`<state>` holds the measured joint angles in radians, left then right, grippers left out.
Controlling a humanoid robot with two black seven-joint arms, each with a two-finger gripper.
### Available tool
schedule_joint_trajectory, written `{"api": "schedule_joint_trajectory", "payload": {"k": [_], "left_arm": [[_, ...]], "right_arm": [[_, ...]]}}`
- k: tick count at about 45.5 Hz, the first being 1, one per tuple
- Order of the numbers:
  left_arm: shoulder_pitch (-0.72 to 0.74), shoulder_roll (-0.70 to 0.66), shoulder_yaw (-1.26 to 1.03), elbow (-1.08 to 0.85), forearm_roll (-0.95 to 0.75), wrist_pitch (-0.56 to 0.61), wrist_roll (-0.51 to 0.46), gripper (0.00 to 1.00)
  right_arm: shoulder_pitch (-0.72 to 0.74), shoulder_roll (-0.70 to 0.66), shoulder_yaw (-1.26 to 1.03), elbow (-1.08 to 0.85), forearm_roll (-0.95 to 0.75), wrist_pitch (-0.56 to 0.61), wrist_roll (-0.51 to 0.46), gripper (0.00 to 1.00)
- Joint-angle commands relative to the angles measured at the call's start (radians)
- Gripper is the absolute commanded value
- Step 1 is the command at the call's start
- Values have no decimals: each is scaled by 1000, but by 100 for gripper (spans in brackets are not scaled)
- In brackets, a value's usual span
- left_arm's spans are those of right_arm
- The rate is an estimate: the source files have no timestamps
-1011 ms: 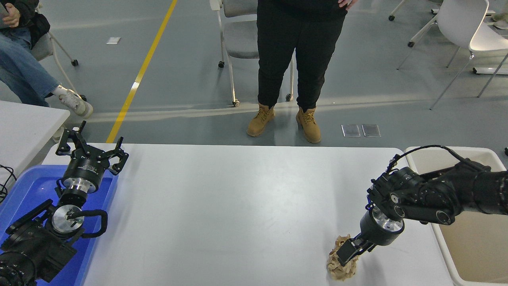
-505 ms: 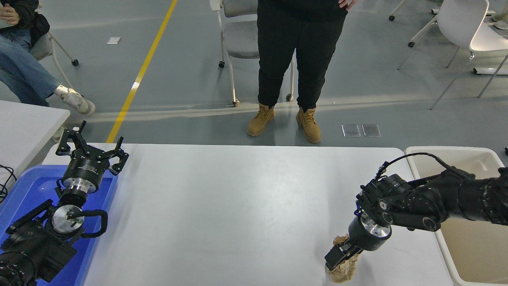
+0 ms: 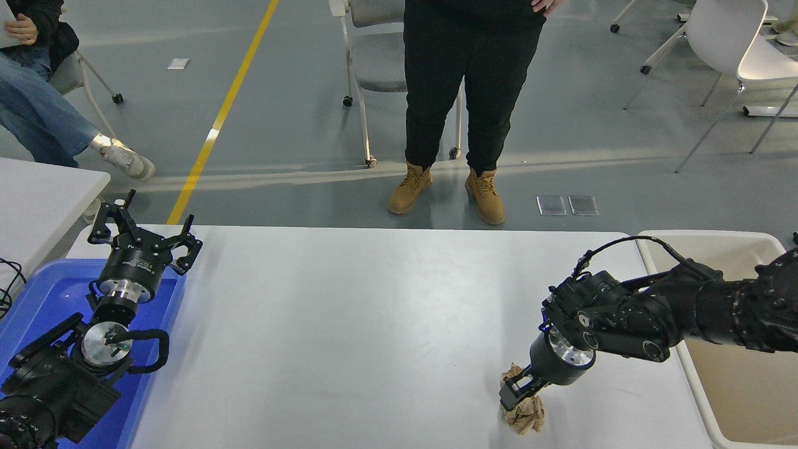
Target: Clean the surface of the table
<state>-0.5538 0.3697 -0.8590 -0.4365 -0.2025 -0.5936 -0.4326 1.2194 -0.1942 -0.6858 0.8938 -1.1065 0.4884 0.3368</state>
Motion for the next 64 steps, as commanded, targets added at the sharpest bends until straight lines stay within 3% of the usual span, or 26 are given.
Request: {"api": "schedule_joint_trajectory", "payload": {"k": [1,3,4,22,46,64], "left_arm": [[0,0,0,-1,0,0,0,100],[0,0,0,-1,0,0,0,100],[0,0,0,-1,0,0,0,100],[0,0,0,1,0,0,0,100],[0,2,0,-1,0,0,0,100],[0,0,0,1,0,0,0,100]], "right_arm": [[2,-1,-4,-3,-22,-2,56,21],[6,-1,-4,-3,-42,-2,79,3],[11,-2,-6,-3,-53,-2,86,0],[41,-57,41,-3,-66,-40,106,0],[103,-218,377,11,0,-31,145,0],[104,-270,387,-180,131,-37,145,0]]}}
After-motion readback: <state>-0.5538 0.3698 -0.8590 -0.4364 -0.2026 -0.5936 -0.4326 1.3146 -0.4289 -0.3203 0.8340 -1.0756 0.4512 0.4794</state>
